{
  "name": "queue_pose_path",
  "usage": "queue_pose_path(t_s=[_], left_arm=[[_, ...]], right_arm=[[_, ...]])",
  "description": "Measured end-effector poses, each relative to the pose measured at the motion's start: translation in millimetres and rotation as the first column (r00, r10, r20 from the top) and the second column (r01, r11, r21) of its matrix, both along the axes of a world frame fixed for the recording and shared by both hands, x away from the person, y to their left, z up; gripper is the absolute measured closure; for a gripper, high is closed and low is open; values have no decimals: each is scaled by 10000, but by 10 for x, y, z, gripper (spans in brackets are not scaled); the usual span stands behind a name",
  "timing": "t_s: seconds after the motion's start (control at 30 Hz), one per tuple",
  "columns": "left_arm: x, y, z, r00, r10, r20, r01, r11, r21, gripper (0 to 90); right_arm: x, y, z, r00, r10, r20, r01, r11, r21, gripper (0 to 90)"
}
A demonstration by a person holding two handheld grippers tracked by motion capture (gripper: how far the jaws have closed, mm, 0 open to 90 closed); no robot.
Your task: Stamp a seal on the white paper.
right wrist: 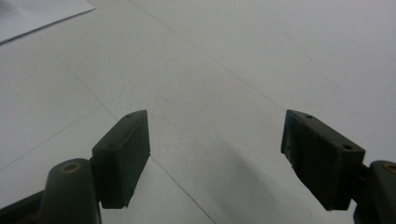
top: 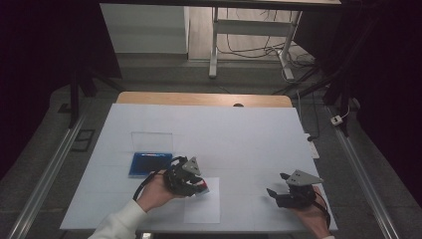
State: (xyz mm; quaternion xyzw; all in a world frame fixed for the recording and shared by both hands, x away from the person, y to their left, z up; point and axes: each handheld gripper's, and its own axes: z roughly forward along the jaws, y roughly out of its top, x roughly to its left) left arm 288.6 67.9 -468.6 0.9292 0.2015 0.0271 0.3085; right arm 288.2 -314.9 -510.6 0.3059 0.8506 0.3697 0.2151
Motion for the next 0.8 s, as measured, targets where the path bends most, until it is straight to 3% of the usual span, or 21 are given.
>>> queue_pose_path(t_s=[0.43, 0.8], left_arm=[[32, -87, -107, 10000, -69, -65, 73, 9984, 552, 698], [51, -112, -166, 9998, -50, -203, 64, 9975, 702, 698]], right_arm=[[-1, -4, -6, 10000, 4, -49, -4, 10000, 4, 234], [0, -4, -11, 10000, 0, -69, 0, 10000, -7, 234]])
